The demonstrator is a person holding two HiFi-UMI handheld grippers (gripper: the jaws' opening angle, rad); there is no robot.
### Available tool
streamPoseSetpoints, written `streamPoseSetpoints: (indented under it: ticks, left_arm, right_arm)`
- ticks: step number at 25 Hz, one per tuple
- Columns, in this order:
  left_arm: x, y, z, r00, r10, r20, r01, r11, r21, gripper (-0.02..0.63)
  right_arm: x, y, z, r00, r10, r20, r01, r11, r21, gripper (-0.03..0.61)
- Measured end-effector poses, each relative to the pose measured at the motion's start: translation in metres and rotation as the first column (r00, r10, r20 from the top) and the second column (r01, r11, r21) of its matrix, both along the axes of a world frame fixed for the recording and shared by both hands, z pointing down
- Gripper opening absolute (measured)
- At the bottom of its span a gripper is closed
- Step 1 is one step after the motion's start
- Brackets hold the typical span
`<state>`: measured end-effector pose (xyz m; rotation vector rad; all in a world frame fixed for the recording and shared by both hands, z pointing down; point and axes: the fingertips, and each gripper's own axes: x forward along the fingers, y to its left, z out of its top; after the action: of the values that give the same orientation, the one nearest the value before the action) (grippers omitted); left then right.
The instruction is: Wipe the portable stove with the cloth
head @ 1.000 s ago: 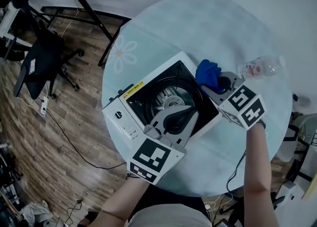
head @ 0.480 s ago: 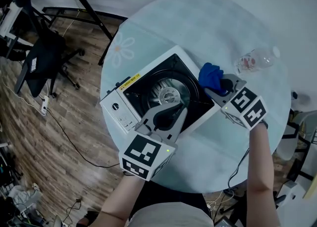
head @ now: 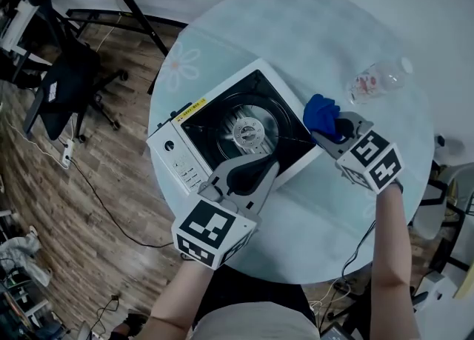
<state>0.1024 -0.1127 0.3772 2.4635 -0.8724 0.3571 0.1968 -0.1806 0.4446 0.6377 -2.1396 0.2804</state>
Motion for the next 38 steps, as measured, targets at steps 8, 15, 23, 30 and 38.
streamPoseSetpoints:
  ticks: [8, 15, 23, 30, 38]
  left_arm:
    - [0.0, 0.012, 0.0, 0.999, -0.045, 0.0, 0.045, 0.999, -0.001, 0.038]
    - [0.01, 0.033, 0.002, 0.998, -0.048, 0.029, 0.048, 0.999, 0.0, 0.038]
    - [0.004, 0.049, 0.007, 0.995, -0.083, 0.055, 0.083, 0.997, -0.003, 0.038]
    - [-0.009, 0.063, 0.013, 0.987, -0.144, 0.072, 0.145, 0.989, -0.014, 0.038]
    - [-0.021, 0.07, 0.013, 0.982, -0.167, 0.083, 0.169, 0.986, -0.013, 0.038]
  right_arm:
    - [0.01, 0.016, 0.001, 0.999, 0.015, -0.03, -0.014, 1.0, 0.021, 0.097]
    - [0.019, 0.027, 0.0, 0.997, 0.077, 0.001, -0.077, 0.996, 0.055, 0.097]
    - [0.021, 0.04, -0.001, 0.987, 0.158, 0.015, -0.158, 0.981, 0.11, 0.097]
    - [0.017, 0.048, 0.0, 0.974, 0.217, 0.065, -0.225, 0.964, 0.143, 0.097]
    - [0.009, 0.055, -0.001, 0.941, 0.318, 0.116, -0.333, 0.93, 0.157, 0.097]
